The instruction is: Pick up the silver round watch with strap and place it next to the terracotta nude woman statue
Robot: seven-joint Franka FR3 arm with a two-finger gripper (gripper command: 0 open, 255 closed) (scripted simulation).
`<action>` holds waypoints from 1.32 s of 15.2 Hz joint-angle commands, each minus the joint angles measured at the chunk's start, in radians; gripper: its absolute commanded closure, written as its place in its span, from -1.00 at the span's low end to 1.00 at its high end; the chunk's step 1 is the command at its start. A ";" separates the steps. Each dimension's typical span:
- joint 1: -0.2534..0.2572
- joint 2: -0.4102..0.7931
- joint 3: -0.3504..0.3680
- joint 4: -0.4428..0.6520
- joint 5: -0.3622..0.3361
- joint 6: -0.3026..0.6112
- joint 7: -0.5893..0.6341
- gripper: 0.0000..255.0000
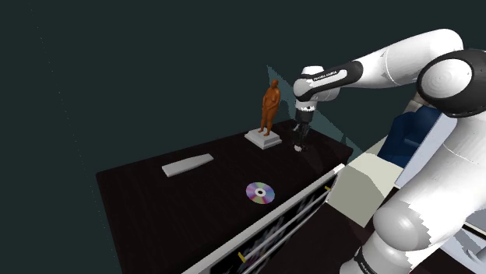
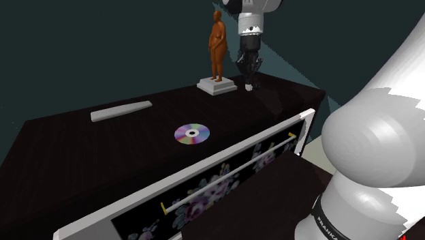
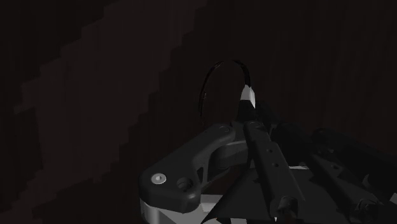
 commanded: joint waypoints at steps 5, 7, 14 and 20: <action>0.000 0.033 0.000 -0.049 0.000 0.082 0.000 1.00; 0.000 0.046 0.000 -0.062 0.001 0.108 0.000 1.00; 0.000 0.046 0.000 -0.062 0.001 0.108 0.000 1.00; 0.000 0.046 0.000 -0.062 0.001 0.108 0.000 -1.00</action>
